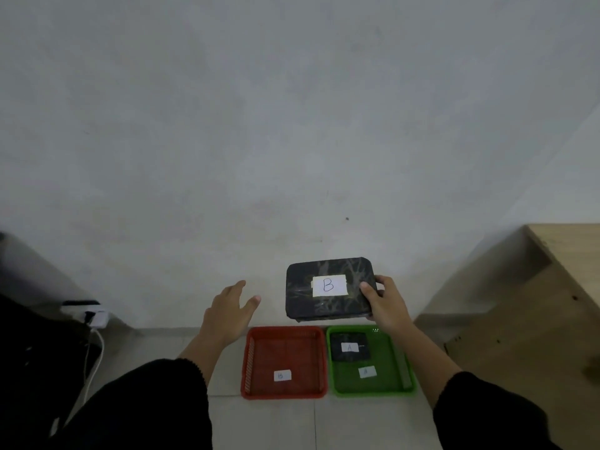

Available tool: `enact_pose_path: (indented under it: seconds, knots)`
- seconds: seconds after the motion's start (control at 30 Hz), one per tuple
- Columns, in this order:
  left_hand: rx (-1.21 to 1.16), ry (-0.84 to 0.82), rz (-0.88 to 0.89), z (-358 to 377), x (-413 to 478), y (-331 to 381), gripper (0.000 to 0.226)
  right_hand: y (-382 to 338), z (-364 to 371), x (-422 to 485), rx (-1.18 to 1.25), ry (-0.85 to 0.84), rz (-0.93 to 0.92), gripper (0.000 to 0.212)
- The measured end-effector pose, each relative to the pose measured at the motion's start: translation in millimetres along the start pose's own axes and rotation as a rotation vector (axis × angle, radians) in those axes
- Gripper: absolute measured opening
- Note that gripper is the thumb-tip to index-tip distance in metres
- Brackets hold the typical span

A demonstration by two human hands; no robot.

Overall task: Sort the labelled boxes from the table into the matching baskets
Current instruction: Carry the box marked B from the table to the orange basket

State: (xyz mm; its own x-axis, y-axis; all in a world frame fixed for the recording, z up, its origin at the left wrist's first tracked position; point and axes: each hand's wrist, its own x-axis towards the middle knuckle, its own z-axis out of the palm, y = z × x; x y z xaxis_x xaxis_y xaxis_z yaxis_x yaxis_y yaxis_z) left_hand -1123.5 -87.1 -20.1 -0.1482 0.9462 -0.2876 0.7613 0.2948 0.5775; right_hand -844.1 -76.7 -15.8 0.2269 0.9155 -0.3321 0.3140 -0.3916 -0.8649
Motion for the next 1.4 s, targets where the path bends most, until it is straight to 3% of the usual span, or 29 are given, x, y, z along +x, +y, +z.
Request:
enact_pose_path:
  seconds: [0.47,1.0,1.4]
  knots:
    - [-0.037,-0.032,-0.005,73.9,92.8,-108.6,0.058,95.6,99.0,72.7,0.034,0.055,0.111,0.039]
    - [-0.096,-0.059,0.014,342.1,238.1,-361.5,0.057,411.0,298.3,230.6,-0.050,0.031,0.131,0.043]
    - [-0.110,-0.015,0.099,454.2,309.9,-466.5,0.055,549.0,393.5,318.5,-0.034,0.010,0.077,0.039]
